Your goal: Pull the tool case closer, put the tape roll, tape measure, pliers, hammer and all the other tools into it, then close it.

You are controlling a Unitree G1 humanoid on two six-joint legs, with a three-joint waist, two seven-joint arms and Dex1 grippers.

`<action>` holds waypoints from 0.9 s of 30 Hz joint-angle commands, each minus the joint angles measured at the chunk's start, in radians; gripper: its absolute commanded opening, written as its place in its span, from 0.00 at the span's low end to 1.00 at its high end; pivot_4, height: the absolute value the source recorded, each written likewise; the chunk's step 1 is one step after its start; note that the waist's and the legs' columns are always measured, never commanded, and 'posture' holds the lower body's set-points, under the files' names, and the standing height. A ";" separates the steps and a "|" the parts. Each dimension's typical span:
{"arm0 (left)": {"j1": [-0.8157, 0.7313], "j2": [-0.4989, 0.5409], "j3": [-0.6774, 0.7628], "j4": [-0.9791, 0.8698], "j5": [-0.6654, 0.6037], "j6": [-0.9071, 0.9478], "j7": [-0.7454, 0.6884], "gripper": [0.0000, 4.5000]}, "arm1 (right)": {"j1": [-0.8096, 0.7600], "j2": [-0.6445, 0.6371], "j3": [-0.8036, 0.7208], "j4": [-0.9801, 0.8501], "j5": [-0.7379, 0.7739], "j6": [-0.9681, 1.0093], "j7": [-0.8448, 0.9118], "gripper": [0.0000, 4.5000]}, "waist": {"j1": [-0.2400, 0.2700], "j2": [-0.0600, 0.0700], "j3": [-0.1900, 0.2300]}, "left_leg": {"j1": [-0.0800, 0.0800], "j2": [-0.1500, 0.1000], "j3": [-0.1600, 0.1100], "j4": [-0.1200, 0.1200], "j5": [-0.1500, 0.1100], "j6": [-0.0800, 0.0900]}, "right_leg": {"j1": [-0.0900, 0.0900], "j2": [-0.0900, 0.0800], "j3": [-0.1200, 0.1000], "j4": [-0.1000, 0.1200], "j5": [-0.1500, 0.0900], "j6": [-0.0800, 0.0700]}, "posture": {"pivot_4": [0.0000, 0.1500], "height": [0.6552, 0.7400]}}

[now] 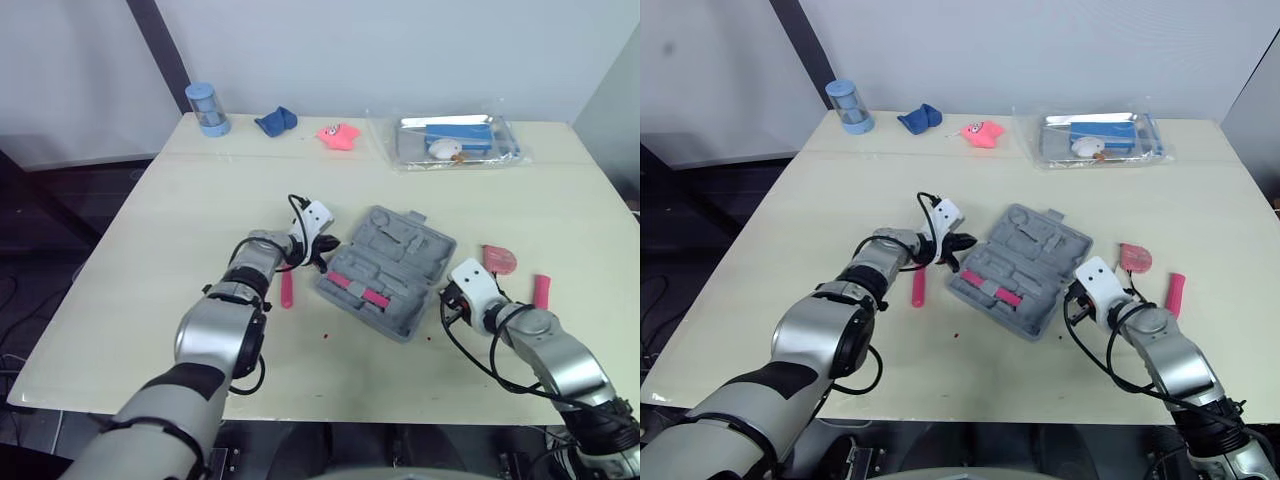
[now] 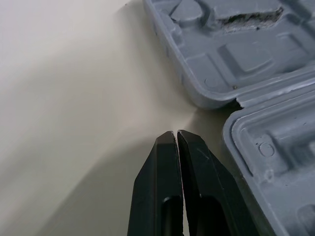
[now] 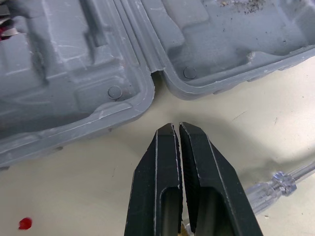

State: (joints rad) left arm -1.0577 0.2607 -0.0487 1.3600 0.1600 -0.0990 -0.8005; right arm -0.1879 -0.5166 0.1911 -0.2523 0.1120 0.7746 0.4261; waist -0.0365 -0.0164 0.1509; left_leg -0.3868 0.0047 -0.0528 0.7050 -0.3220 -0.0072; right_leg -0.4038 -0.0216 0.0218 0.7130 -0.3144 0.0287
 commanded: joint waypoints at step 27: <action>0.063 0.048 0.015 -0.037 -0.005 0.025 -0.482 0.04 | -0.047 -0.017 -0.015 0.072 0.005 -0.158 0.194 0.04 | -0.005 0.000 0.000 | 0.000 -0.002 0.000 0.000 0.000 0.000 | 0.000 -0.002 -0.001 0.001 0.000 0.000 | 1.00 1.00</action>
State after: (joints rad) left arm -1.0028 0.3213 -0.0194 1.3435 0.1611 -0.0612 -1.2327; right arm -0.2247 -0.5371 0.1850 -0.1455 0.0928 0.6491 0.5938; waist -0.0419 -0.0162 0.1507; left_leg -0.3866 0.0023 -0.0532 0.7050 -0.3218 -0.0069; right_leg -0.4038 -0.0240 0.0203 0.7135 -0.3143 0.0289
